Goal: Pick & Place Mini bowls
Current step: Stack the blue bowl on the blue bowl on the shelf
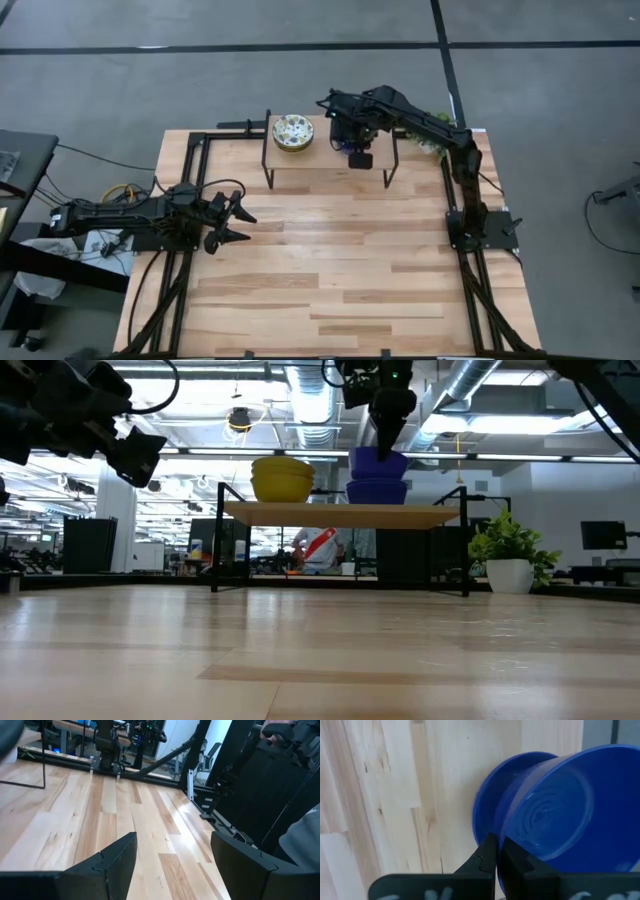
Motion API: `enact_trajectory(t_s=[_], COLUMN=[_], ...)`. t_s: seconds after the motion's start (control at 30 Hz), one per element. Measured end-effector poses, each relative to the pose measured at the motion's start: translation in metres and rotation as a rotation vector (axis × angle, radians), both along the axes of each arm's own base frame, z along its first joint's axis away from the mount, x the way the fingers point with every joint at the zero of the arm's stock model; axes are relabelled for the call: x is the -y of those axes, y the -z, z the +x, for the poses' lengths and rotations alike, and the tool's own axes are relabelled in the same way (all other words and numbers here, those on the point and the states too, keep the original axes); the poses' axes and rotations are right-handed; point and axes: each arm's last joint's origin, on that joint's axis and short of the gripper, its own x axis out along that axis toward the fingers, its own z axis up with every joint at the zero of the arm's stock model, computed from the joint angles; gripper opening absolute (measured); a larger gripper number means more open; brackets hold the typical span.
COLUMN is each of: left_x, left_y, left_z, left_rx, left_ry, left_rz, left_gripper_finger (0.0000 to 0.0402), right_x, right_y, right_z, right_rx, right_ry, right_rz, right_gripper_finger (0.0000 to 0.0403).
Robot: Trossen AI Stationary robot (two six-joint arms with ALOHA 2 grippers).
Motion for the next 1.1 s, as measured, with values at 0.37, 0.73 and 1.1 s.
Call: enact_trajectory(t_s=[0.37,0.73,1.1], left_x=[0.0,0.0,0.0], left_y=[-0.001,-0.001,-0.001], left_z=[0.0,0.0,0.0], left_rx=[0.01,0.011,0.009], left_ry=[0.001,0.001,0.003], left_rz=[0.008,0.008,0.004], left_gripper_finger=[0.0253,0.0253,0.0253], right_x=[0.008,0.006,0.0], right_y=[0.0,0.007,0.027], right_z=[-0.004,0.002,0.017], right_rx=[0.014,0.004,-0.06], right_ry=[0.01,-0.001,-0.025], right_rz=[0.032,0.043,0.059], right_gripper_finger=[0.0,0.0,0.0])
